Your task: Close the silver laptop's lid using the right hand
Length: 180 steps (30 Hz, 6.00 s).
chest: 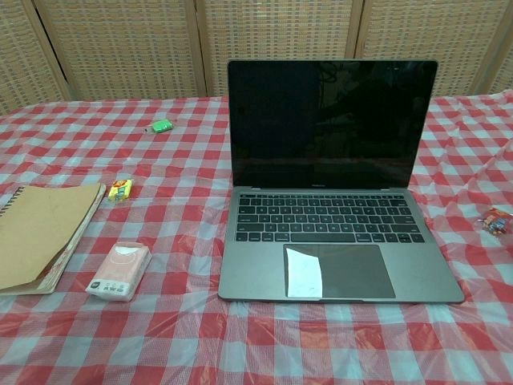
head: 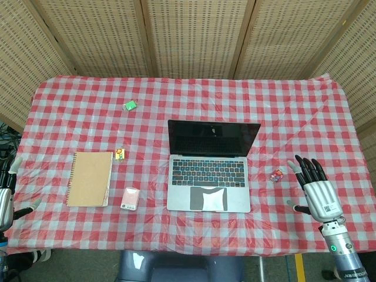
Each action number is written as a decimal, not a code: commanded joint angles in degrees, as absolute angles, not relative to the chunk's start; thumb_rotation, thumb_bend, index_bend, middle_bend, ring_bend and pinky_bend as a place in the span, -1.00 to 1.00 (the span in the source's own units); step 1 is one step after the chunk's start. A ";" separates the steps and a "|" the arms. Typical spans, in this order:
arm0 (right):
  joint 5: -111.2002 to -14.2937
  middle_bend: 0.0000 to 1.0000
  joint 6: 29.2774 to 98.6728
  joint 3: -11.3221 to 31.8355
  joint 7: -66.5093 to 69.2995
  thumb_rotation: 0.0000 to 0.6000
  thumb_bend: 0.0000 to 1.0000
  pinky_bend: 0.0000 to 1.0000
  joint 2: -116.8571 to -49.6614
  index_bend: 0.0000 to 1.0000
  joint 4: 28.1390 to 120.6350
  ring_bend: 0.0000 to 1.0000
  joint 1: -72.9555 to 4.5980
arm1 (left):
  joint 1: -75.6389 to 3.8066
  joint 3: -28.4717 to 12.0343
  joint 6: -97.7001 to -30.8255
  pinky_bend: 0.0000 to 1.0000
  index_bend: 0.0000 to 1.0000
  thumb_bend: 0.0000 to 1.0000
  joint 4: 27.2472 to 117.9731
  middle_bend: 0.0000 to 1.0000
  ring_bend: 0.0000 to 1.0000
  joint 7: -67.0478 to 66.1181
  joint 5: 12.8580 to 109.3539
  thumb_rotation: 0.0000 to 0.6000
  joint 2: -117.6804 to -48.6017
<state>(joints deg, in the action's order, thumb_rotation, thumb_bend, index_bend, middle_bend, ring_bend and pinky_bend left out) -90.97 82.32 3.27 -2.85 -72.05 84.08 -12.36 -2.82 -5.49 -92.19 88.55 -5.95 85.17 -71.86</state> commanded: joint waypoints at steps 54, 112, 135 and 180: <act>-68.59 -1.00 56.94 20.37 -6.99 1.00 0.86 -0.99 -69.15 -0.90 80.29 -1.00 -32.54 | -2.14 -6.97 -91.65 -1.00 -1.00 -0.84 88.31 -1.00 -1.00 -4.22 81.89 1.00 -70.48; -49.00 -0.44 51.04 20.86 -18.63 1.00 1.00 -0.44 -76.30 -0.21 82.52 -0.54 -48.00 | -2.96 -7.04 -89.44 -1.00 -1.00 -0.84 87.32 -1.00 -1.00 -2.75 80.79 1.00 -70.28; -46.10 -0.10 55.22 19.74 -23.35 1.00 1.00 -0.36 -75.34 0.06 88.48 -0.27 -49.40 | -3.04 -6.76 -88.58 -1.00 -1.00 -0.84 88.16 -1.00 -1.00 -3.37 80.25 1.00 -69.53; -50.74 -0.07 55.23 12.32 -20.97 1.00 1.00 -0.29 -66.06 0.10 110.55 -0.24 -45.01 | -2.67 -5.55 -90.17 -1.00 -1.00 -0.84 89.40 -1.00 -1.00 -3.81 83.14 1.00 -69.27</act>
